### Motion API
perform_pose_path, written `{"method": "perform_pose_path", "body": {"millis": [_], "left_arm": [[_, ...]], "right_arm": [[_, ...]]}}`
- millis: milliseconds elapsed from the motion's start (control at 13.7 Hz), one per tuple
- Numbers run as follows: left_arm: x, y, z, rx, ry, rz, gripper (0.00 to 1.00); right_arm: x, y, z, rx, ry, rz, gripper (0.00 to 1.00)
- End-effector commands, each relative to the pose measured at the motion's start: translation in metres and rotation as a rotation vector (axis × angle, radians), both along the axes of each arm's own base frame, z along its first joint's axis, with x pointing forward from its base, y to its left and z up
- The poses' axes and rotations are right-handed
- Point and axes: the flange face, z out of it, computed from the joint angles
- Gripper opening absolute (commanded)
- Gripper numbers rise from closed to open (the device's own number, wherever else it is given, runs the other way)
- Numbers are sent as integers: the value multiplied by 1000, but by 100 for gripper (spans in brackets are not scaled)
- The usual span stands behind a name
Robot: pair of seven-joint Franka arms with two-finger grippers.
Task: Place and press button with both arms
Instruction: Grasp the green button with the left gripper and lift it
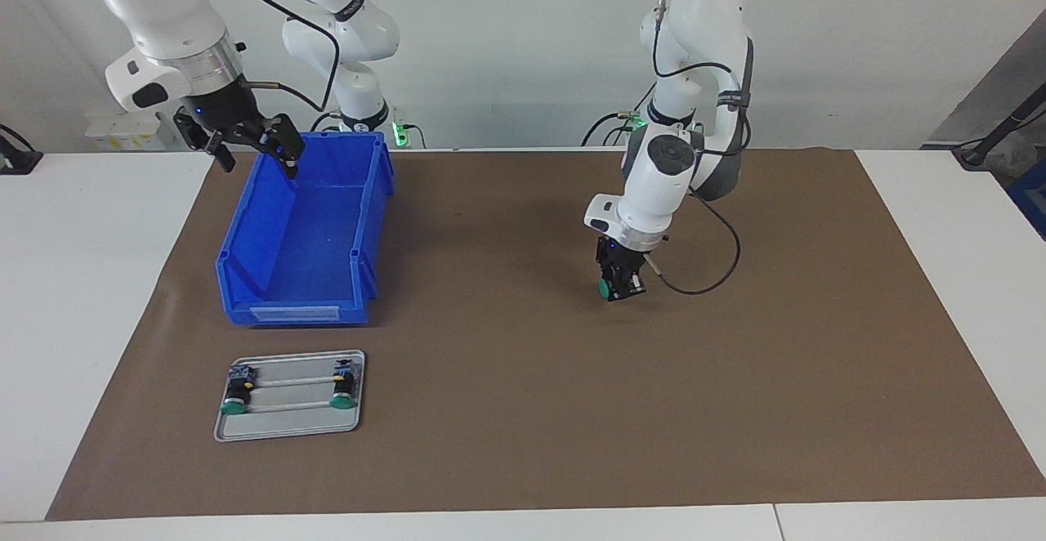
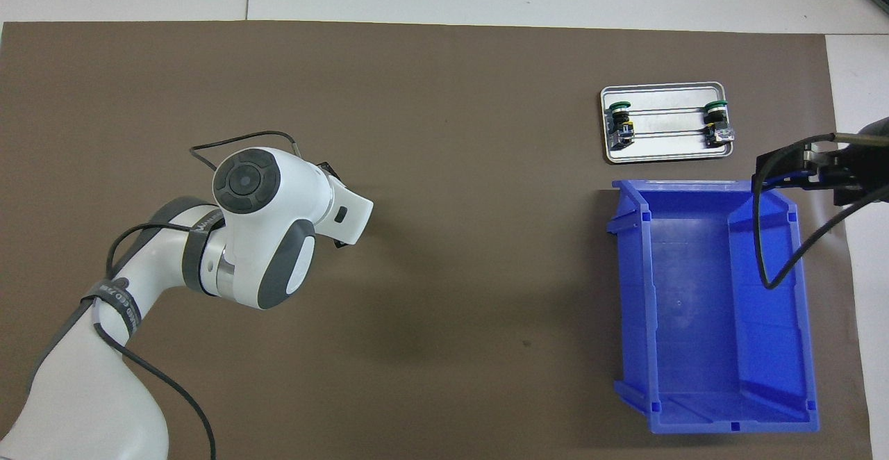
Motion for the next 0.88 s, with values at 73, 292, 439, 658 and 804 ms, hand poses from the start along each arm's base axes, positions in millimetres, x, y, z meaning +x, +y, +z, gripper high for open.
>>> {"method": "perform_pose_path", "body": {"millis": [73, 292, 439, 658, 804], "left_arm": [[26, 30, 38, -31, 93, 55, 0], [46, 85, 70, -116, 190, 49, 0], [54, 133, 80, -145, 245, 18, 0], [54, 209, 83, -315, 270, 1, 0], [48, 252, 78, -393, 265, 5, 0]], "right_arm": [[0, -6, -6, -14, 13, -11, 100], [-5, -14, -15, -13, -7, -13, 100], [-1, -15, -13, -14, -33, -10, 100], [0, -18, -13, -14, -40, -14, 100], [1, -24, -12, -14, -44, 0, 100]]}}
